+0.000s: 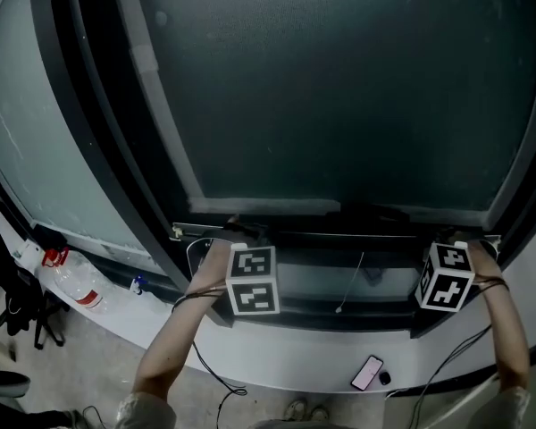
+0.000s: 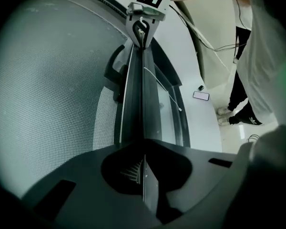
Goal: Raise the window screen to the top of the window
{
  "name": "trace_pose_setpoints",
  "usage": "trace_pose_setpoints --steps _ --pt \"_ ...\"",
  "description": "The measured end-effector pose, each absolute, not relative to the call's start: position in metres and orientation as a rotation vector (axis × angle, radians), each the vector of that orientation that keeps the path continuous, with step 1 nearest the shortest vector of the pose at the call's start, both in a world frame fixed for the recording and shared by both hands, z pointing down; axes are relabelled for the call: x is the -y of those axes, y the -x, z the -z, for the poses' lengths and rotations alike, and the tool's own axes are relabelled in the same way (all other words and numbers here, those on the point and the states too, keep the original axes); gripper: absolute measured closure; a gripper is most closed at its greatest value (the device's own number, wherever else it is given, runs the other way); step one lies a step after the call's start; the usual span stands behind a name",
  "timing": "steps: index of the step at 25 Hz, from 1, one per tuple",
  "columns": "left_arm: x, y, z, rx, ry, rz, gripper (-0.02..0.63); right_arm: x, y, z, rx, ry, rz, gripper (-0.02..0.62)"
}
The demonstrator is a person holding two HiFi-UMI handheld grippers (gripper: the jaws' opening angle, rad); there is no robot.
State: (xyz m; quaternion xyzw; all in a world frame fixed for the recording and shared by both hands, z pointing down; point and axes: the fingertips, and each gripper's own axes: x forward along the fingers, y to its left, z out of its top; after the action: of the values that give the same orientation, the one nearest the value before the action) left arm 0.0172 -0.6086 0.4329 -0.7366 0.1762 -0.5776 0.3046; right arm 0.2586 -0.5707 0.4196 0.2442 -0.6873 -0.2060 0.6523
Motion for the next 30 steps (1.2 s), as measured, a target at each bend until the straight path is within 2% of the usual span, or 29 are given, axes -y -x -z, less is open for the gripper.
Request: trace_pose_setpoints --steps 6,14,21,30 --pt "0.609 -0.016 -0.426 -0.456 1.956 1.509 0.588 0.571 -0.256 -0.41 1.554 -0.549 0.442 0.577" --pt "0.621 -0.015 -0.338 -0.605 1.852 1.367 0.588 0.582 -0.258 -0.325 1.51 -0.713 0.623 0.575" --pt "0.626 -0.014 -0.299 -0.663 1.797 1.326 0.588 0.587 -0.257 -0.288 1.443 -0.756 0.701 0.575" --pt "0.632 -0.013 -0.172 -0.823 1.649 1.172 0.588 0.593 -0.258 -0.161 1.384 -0.963 0.891 0.575"
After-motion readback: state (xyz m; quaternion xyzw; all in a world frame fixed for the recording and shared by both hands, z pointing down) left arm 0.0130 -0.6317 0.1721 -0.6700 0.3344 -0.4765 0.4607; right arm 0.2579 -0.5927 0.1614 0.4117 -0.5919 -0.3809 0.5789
